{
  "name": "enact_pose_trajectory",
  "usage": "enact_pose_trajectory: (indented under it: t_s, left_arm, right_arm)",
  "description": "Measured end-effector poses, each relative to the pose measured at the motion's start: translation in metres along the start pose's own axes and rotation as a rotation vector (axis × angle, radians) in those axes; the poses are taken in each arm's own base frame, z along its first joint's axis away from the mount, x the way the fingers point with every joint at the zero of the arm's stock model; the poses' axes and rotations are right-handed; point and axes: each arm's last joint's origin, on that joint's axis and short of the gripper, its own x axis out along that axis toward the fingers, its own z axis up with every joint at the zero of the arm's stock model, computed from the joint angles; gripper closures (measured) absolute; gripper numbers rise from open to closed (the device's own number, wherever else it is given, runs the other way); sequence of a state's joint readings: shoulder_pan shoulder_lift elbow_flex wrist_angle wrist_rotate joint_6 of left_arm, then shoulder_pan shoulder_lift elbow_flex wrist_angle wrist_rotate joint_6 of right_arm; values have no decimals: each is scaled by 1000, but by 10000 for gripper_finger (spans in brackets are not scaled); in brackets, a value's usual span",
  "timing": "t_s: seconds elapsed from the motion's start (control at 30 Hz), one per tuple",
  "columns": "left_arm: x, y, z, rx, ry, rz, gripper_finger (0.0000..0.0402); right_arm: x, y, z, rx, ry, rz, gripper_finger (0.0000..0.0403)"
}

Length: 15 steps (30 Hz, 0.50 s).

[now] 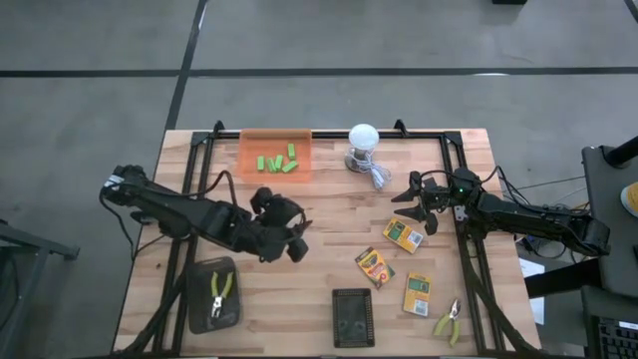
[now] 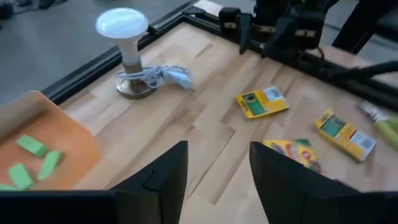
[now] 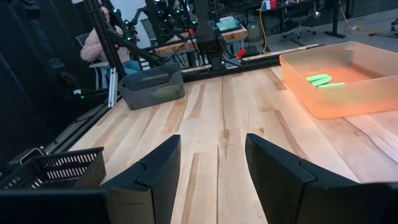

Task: Pick & Place School Supplies
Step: Put the green hole puncher into the left black bin

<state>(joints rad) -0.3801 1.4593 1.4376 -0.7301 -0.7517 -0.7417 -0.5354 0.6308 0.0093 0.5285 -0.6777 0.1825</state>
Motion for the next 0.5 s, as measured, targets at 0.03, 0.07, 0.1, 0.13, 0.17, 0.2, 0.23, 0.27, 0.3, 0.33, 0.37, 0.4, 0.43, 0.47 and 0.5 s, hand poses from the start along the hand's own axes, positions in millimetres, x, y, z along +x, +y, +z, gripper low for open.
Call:
enact_pose_trajectory:
  t_s: [0.03, 0.07, 0.1, 0.13, 0.17, 0.2, 0.23, 0.27, 0.3, 0.33, 0.37, 0.4, 0.43, 0.47, 0.5]
  left_arm:
    - [0, 0, 1, -6, -5, -5, 225]
    - [0, -1, 1, -2, -9, -7, 225]
    - [0, -1, 1, 0, -13, -11, 225]
    - [0, -2, 2, -2, -16, -12, 225]
    - [0, -2, 2, -2, -17, -13, 225]
    - [0, -2, 2, -3, -17, -13, 225]
    - [0, -2, 2, -6, -17, -13, 225]
    - [0, -2, 2, -12, -16, -14, 225]
    - [0, -2, 2, -14, -14, -18, 225]
    - [0, -2, 1, -17, -8, -26, 225]
    - [0, -3, 1, -17, -1, -35, 225]
    - [0, -3, 1, -18, 8, -45, 225]
    - [0, -3, 1, -18, 12, -49, 225]
    - [0, -3, 1, -18, 14, -52, 225]
    - [0, -3, 1, -19, 16, -54, 225]
  right_arm:
    - [0, 0, 0, 0, 0, 0, 225]
    - [0, 0, 0, 0, 0, 0, 225]
    - [0, 0, 0, 0, 0, 0, 225]
    - [0, 0, 0, 0, 0, 0, 225]
    - [0, 0, 0, 0, 0, 1, 225]
    - [0, 0, 0, 0, 0, 0, 225]
    - [0, 0, 0, 0, 0, 0, 225]
    - [0, 0, 0, 0, 0, 0, 225]
    - [0, 0, 0, 0, 0, 0, 225]
    - [0, 0, 0, 0, 0, 0, 225]
    - [0, 0, 0, 0, 0, 0, 225]
    - [0, 0, 0, 0, 0, 0, 225]
    - [0, 0, 0, 0, 0, 0, 225]
    - [0, 0, 0, 0, -1, 1, 225]
    - [0, 0, 1, 12, -4, 1, 225]
